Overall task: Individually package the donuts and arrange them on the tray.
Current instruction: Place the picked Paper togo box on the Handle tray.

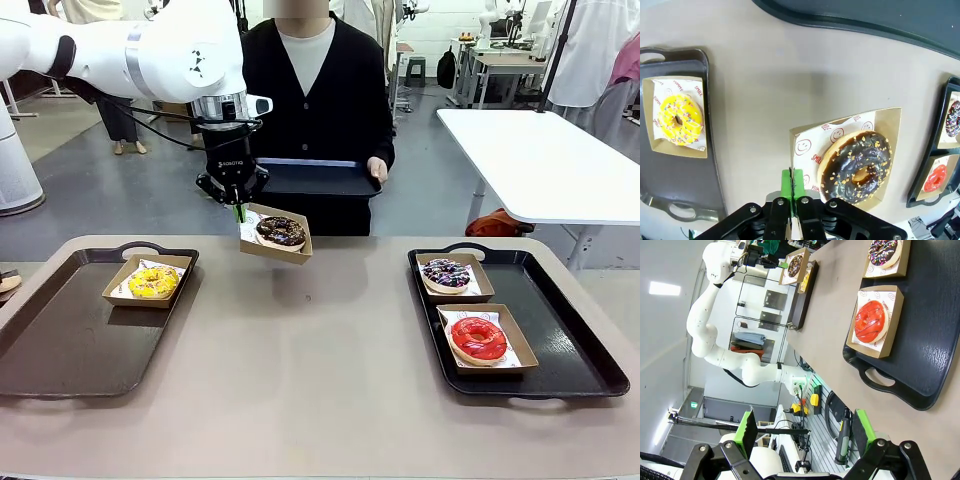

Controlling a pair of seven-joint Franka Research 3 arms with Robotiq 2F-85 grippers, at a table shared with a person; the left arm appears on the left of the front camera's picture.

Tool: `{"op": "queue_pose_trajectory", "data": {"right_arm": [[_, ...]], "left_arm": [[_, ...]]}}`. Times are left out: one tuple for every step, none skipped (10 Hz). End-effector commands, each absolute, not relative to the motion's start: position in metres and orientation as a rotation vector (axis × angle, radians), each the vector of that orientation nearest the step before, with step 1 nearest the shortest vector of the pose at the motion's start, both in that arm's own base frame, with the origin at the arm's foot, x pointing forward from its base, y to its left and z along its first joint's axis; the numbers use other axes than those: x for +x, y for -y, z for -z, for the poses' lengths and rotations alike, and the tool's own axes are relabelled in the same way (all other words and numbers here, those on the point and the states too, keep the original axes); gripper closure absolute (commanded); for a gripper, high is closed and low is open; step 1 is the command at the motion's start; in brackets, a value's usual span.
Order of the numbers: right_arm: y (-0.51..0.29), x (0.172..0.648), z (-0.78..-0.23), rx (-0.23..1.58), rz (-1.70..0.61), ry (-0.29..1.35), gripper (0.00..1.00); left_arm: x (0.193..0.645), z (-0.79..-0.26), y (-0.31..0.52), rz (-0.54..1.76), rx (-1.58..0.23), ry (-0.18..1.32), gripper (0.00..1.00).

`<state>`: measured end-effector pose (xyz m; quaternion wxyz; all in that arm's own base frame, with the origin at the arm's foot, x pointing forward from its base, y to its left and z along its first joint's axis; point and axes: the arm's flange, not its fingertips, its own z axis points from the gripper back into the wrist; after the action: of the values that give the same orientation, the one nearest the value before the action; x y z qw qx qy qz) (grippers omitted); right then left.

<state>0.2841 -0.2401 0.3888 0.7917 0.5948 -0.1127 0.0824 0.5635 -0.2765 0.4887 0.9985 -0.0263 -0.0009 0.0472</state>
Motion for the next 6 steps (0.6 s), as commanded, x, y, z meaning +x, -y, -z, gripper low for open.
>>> {"op": "queue_pose_trajectory", "data": {"right_arm": [[0.239,0.280,-0.388,1.285,-0.180,0.243,0.00],[0.239,0.280,-0.388,1.285,-0.180,0.243,0.00],[0.239,0.280,-0.388,1.285,-0.180,0.243,0.00],[0.239,0.280,-0.388,1.285,-0.180,0.243,0.00],[0.239,0.280,-0.388,1.285,-0.180,0.243,0.00],[0.239,0.280,-0.388,1.285,-0.180,0.243,0.00]], "left_arm": [[0.562,-0.492,0.275,-0.091,-0.067,-0.001,1.00],[0.564,-0.489,0.276,-0.095,-0.053,0.002,0.99],[0.560,-0.491,0.270,-0.078,-0.083,-0.011,0.99],[0.551,-0.491,0.256,-0.041,-0.121,0.001,0.99],[0.536,-0.492,0.235,0.006,-0.151,0.016,0.99],[0.518,-0.492,0.207,0.015,-0.173,0.040,0.99]]}}
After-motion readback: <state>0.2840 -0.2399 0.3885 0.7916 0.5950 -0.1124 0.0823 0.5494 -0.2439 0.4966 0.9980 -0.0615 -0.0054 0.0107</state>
